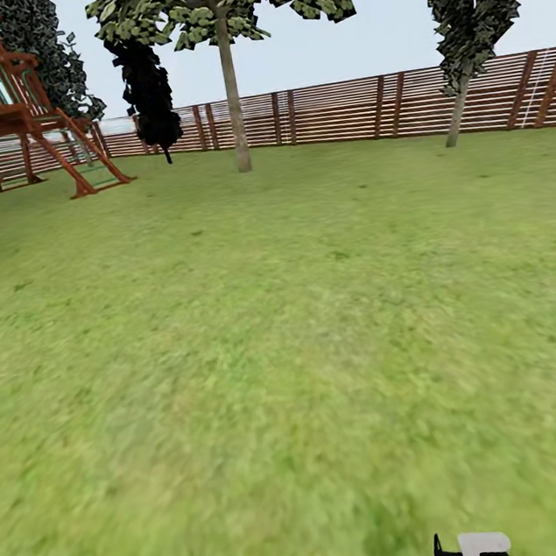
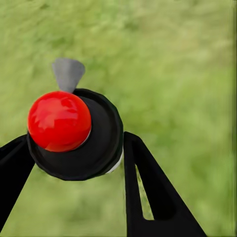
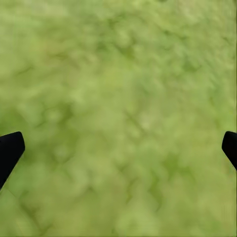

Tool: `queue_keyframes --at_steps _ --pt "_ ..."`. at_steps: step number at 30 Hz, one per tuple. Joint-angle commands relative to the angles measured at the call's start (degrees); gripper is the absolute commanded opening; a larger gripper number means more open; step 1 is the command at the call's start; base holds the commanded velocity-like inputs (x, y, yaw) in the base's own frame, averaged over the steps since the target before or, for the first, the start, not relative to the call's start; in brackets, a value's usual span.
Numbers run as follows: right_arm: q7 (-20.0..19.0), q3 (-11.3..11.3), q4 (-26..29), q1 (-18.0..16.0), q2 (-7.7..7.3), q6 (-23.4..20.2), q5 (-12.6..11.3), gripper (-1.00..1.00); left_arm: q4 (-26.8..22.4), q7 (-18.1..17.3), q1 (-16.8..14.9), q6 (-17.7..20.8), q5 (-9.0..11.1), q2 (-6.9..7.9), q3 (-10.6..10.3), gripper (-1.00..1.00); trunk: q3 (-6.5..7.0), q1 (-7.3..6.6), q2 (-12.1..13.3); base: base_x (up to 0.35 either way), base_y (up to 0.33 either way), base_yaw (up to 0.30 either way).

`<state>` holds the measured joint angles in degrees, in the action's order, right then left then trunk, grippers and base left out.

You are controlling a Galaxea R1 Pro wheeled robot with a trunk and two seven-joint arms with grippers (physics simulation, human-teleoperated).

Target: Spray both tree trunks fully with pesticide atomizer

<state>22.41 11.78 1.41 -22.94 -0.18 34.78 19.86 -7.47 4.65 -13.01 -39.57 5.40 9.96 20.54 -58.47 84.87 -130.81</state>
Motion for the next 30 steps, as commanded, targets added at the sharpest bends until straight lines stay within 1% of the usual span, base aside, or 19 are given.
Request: queue_keyframes --at_steps 1,30 --pt "0.0 0.0 0.0 0.0 0.00 0.0 0.0 1.00 0.0 0.0 0.0 0.0 0.0 -0.01 0.0 -1.00 0.00 0.00 0.0 0.337 0.000 0.000" --pt "0.0 0.0 0.0 0.0 0.00 0.0 0.0 1.00 0.0 0.0 0.0 0.0 0.1 0.06 0.1 -1.00 0.00 0.00 0.0 0.337 0.000 0.000"
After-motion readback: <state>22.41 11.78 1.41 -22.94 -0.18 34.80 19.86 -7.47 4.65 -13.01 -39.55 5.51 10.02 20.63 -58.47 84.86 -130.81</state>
